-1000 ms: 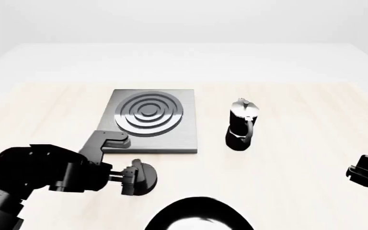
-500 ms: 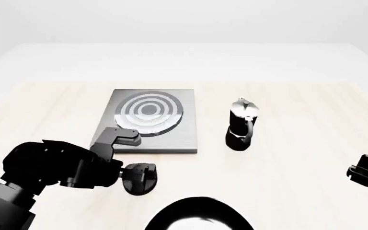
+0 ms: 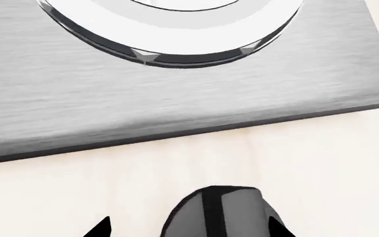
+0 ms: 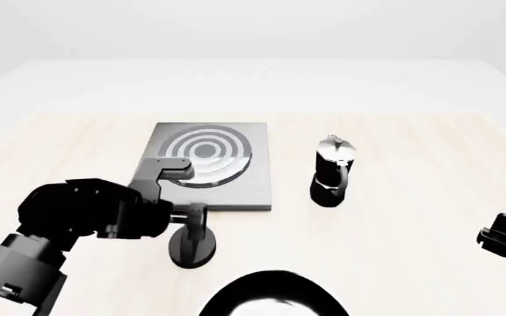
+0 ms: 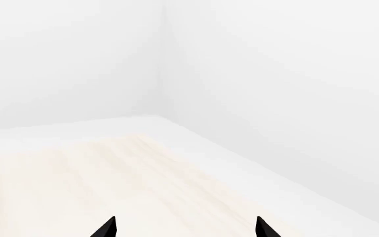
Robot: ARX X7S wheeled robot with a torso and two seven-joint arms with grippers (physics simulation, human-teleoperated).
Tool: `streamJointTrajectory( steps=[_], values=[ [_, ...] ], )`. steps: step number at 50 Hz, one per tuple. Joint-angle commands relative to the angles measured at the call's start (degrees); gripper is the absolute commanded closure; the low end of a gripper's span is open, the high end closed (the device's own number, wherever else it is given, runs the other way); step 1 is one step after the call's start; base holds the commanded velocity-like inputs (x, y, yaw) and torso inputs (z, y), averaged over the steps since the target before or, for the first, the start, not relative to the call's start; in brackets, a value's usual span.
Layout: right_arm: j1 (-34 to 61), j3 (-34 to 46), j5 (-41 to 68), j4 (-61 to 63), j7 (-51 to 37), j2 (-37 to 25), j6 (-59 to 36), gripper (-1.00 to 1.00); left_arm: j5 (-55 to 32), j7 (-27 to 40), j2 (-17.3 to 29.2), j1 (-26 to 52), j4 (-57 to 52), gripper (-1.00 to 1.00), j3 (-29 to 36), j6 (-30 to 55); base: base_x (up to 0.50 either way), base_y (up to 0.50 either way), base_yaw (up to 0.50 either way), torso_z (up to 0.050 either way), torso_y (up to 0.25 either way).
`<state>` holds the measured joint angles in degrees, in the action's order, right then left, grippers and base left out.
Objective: Turn on the stove and put the frying pan on it.
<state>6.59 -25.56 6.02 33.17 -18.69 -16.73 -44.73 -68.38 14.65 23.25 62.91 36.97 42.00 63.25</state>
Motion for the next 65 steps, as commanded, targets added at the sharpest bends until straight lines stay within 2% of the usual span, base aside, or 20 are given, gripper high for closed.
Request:
streamJointTrajectory(
  steps=[1,10,13,16,19,22,24,27,30,32,34,35,37,38,40,43,45,48,56,65],
  values=[
    [-0.1,0.0,0.2,0.1,-0.1,-0.1,0.0,-1.0,0.8,3.3,-0.4,0.8,2.4,-1.0,-1.8,-1.0,0.0,0.0,0.0,0.0,0.0],
    [0.0,0.1,0.3,0.2,-0.2,-0.3,-0.2,-1.0,0.4,3.1,0.0,0.4,1.4,-1.0,-1.9,-0.9,0.0,0.0,0.0,0.0,0.0],
    [0.2,0.0,0.5,0.3,-0.3,-0.3,-0.4,-1.0,-0.1,2.2,2.4,-0.8,-6.5,-1.0,-2.3,-2.4,0.0,0.0,0.0,0.0,0.003],
    [0.5,0.4,0.4,0.4,-0.3,-0.5,-0.8,-1.0,-2.1,5.4,5.0,-1.4,-14.7,-1.0,-5.2,-3.3,0.0,0.0,0.0,0.0,0.0],
    [1.6,1.0,0.7,1.0,-0.3,-0.7,-2.3,-1.0,-6.1,11.5,9.8,-0.6,-29.9,-1.0,-11.4,-5.2,0.0,0.0,0.0,0.0,0.0],
    [2.3,1.3,1.1,1.5,-0.2,-0.9,-3.1,-1.0,-13.3,18.4,11.5,4.9,-33.8,-1.0,-15.1,0.0,0.0,0.0,0.0,0.0,0.0],
    [2.7,1.5,1.2,1.7,-0.3,-0.9,-3.5,-1.0,-17.6,24.8,13.0,12.6,-36.0,-1.0,-15.9,5.9,0.0,0.0,0.0,0.0,0.0],
    [2.8,1.7,1.3,1.9,-0.3,-0.9,-3.7,-1.0,-29.4,29.7,14.1,20.7,-36.6,-1.0,-17.9,11.8,0.0,0.0,0.0,0.0,0.0],
    [3.0,1.8,1.5,2.3,-0.3,-1.0,-4.2,-1.0,-34.9,34.8,15.0,25.1,-37.1,-1.0,-16.3,15.6,0.0,0.0,0.0,0.0,0.0],
    [3.1,1.9,1.6,2.4,-0.2,-1.1,-4.4,-1.0,-34.7,34.9,15.7,25.9,-39.7,-1.0,-15.8,16.9,0.0,0.0,0.0,0.0,0.0],
    [3.2,2.2,1.5,2.4,-0.2,-1.2,-4.6,-1.0,-29.5,26.6,16.7,25.5,-47.0,-1.0,-14.9,20.5,0.0,0.0,0.0,0.0,0.0],
    [3.1,2.3,1.5,2.3,-0.1,-1.3,-4.5,-1.0,-23.2,18.0,18.1,24.0,-54.1,-1.0,-13.7,20.6,0.0,0.0,0.0,0.0,0.0],
    [2.9,2.3,1.5,2.1,-0.1,-1.3,-4.3,-1.0,-22.2,14.7,19.1,23.5,-56.1,-1.0,-12.1,22.0,0.0,0.0,0.0,0.0,0.0],
    [2.9,2.2,1.5,2.0,-0.2,-1.3,-4.3,-1.0,-18.7,7.8,20.3,23.2,-60.8,-1.0,-11.4,21.0,0.0,0.0,0.0,0.0,0.0],
    [3.1,1.7,2.2,2.5,0.2,-1.3,-5.2,-1.0,-20.9,4.6,21.7,24.6,-62.4,-1.0,-10.4,23.3,0.0,0.0,0.0,0.0,0.0],
    [3.1,1.7,2.3,2.5,0.3,-1.5,-5.4,-1.0,-31.1,5.2,23.3,27.8,-62.4,-1.0,-8.8,25.1,0.0,0.0,0.0,0.0,0.0],
    [3.2,1.9,2.3,2.2,0.4,-1.5,-5.3,-1.0,-41.8,8.7,24.8,29.8,-64.2,-1.0,-6.0,22.9,0.0,0.0,0.0,0.0,0.0],
    [3.3,2.1,2.4,2.0,0.3,-1.6,-5.6,-1.0,-51.8,13.4,26.1,32.2,-67.9,-1.0,-0.9,20.3,0.0,0.0,0.0,0.0,0.0],
    [3.0,2.3,2.3,1.9,0.2,-1.8,-5.5,-1.0,-59.0,16.0,27.2,35.4,-70.0,-1.0,4.1,19.2,0.0,0.0,0.0,0.0,0.0],
    [2.8,2.8,2.1,1.5,0.0,-1.8,-5.2,-1.0,-61.4,17.2,29.4,36.5,-70.2,-1.0,7.1,19.6,0.0,0.0,0.0,0.0,0.0]
  ],
)
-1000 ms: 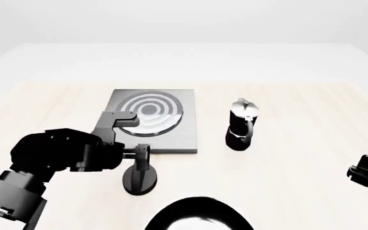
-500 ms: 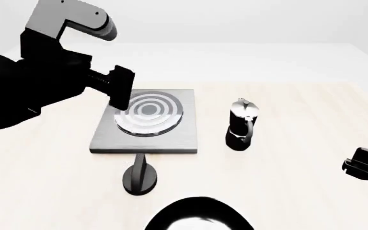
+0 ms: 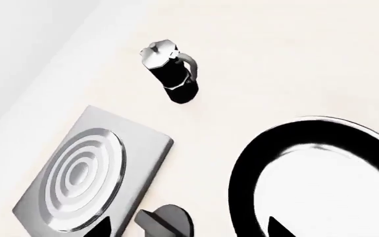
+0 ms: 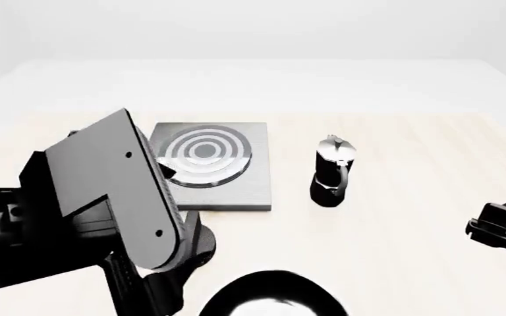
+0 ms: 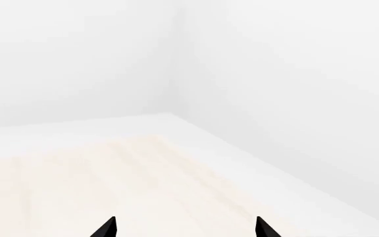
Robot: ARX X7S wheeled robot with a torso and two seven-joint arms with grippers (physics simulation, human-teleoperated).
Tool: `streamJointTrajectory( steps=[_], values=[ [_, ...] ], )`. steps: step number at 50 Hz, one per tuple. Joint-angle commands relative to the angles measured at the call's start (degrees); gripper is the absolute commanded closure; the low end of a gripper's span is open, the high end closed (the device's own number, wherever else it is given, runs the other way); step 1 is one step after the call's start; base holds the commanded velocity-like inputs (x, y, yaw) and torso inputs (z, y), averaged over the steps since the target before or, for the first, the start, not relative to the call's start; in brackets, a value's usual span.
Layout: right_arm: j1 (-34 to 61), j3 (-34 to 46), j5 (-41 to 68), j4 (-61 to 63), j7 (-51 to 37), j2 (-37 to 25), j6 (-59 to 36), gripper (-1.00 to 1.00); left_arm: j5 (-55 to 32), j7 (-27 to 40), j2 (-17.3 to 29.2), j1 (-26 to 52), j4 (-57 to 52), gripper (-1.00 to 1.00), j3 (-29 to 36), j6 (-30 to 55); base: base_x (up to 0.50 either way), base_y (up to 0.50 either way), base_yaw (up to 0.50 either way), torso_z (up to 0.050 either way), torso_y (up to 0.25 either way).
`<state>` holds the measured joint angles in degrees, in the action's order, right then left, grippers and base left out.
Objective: Turn on the stove and put the frying pan on it.
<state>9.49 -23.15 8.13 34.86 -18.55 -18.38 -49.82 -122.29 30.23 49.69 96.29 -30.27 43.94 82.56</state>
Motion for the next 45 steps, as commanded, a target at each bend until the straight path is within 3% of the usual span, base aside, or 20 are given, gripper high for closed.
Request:
streamJointTrajectory(
  steps=[1,10,14,24,45],
  values=[
    [-0.1,0.4,0.0,-0.2,-0.1,-0.2,-0.1,-1.0,-7.6,2.0,3.1,3.3,-2.9,-1.0,6.0,0.6,0.0,0.0,0.0,0.0,0.0],
    [-0.2,0.1,0.1,0.0,-0.3,-0.3,-0.5,-1.0,-13.5,9.5,7.9,6.0,-3.8,-1.0,21.2,3.5,0.0,0.0,0.0,0.0,0.0],
    [-0.1,-0.1,0.2,0.0,-0.5,-0.2,-0.6,-1.0,-15.7,11.8,9.1,5.9,-6.5,-1.0,24.8,2.0,0.0,0.0,0.0,0.0,0.0],
    [0.7,-0.1,0.1,0.2,-1.3,-0.3,-1.8,-1.0,-12.8,10.9,10.8,-0.6,-10.7,-1.0,25.9,0.5,0.0,0.0,0.0,0.0,0.0],
    [0.9,0.1,-0.1,0.1,-2.0,-0.6,-2.3,-1.0,-11.2,9.3,10.7,-2.3,-12.0,-1.0,26.1,0.4,0.0,0.0,0.0,0.0,0.0]
  ],
)
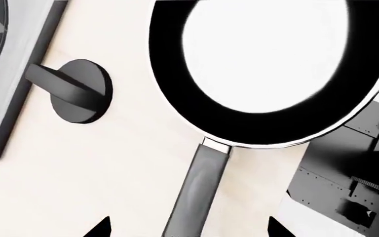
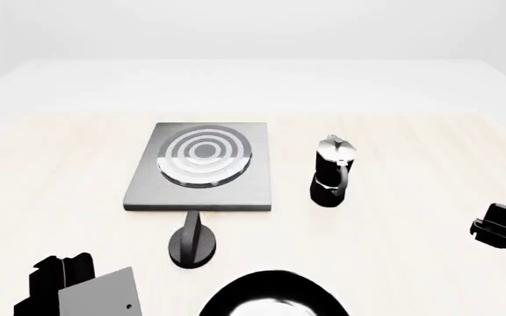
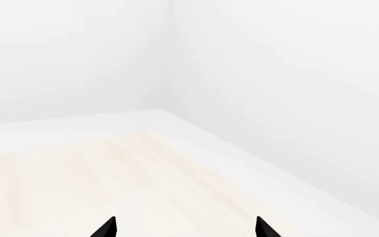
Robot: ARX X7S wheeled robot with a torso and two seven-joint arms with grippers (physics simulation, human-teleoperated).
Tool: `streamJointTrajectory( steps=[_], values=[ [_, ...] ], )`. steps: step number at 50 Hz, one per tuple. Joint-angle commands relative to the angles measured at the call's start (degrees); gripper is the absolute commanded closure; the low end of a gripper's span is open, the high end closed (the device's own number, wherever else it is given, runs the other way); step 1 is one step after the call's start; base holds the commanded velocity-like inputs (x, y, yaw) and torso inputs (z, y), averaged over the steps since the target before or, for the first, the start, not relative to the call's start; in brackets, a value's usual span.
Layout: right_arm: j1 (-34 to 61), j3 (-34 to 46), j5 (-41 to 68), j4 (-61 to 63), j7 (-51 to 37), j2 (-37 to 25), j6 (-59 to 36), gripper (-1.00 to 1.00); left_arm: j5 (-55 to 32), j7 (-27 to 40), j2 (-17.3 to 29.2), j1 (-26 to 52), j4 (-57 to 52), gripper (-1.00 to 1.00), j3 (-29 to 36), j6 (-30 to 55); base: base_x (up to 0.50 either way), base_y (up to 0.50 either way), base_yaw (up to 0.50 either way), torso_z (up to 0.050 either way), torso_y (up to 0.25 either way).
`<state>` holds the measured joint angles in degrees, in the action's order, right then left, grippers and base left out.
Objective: Turn on the stove and put the frying pan on it.
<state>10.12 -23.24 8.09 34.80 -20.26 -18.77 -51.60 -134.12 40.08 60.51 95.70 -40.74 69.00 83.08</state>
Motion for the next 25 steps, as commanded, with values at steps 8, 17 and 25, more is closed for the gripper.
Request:
streamJointTrajectory(
  steps=[8,17,25],
  values=[
    [0.0,0.5,0.0,0.1,-0.4,-0.2,-0.1,-1.0,2.6,-2.9,0.4,-5.2,-1.5,-1.0,0.8,-0.8,0.0,0.0,0.0,0.0,0.0],
    [-0.4,0.4,0.0,-0.2,-0.4,-0.1,0.5,-1.0,5.0,-4.3,0.8,-7.2,-0.5,-1.0,1.0,-0.3,0.0,0.0,0.0,0.0,0.0],
    [-0.3,0.4,0.1,-0.3,-0.5,-0.2,0.6,-1.0,5.8,-4.8,1.4,-7.7,0.3,-1.0,1.7,0.3,0.0,0.0,0.0,0.0,0.0]
  ],
)
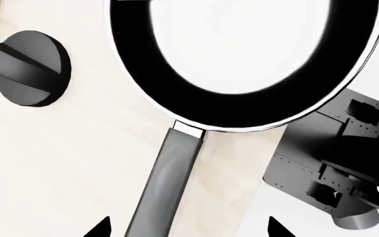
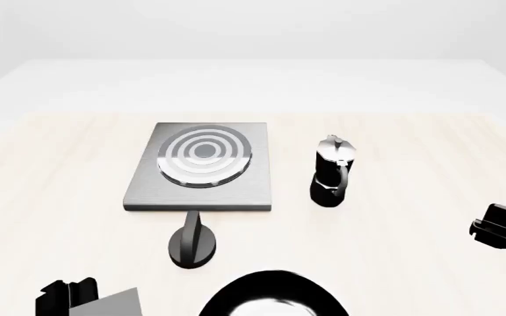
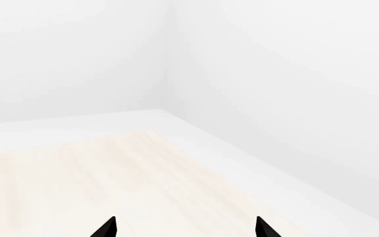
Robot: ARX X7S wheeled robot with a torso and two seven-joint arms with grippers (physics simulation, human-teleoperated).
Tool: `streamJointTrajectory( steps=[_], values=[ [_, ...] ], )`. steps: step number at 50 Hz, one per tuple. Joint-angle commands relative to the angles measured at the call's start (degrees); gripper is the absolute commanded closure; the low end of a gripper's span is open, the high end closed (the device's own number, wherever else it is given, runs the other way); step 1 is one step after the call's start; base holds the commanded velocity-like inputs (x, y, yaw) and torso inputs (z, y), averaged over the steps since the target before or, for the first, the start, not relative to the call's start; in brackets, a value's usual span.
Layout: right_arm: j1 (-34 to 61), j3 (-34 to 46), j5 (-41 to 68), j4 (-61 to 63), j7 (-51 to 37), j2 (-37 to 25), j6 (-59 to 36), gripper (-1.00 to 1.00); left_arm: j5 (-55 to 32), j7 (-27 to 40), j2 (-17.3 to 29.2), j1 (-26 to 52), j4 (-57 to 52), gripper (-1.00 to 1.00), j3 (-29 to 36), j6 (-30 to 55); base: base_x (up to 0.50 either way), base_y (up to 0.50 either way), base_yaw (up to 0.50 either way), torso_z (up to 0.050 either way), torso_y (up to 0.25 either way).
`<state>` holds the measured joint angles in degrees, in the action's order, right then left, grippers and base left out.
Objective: Turn on the stove and put the frying pan on it.
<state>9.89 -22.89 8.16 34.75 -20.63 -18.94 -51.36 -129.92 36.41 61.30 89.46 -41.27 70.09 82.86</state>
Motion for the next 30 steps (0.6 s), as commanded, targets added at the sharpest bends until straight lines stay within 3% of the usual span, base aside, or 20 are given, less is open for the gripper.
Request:
streamJointTrajectory(
  steps=[1,30],
  values=[
    [-0.1,0.1,0.1,-0.3,-0.1,0.0,0.3,-1.0,1.6,-1.2,0.7,-1.4,0.9,-1.0,0.6,0.5,0.0,0.0,0.0,0.0,0.0],
    [-0.7,0.9,-0.1,-1.6,-0.5,-0.1,1.9,-1.0,8.4,-4.0,0.8,-3.0,5.0,-1.0,1.3,2.1,0.0,0.0,0.0,0.0,0.0]
  ],
)
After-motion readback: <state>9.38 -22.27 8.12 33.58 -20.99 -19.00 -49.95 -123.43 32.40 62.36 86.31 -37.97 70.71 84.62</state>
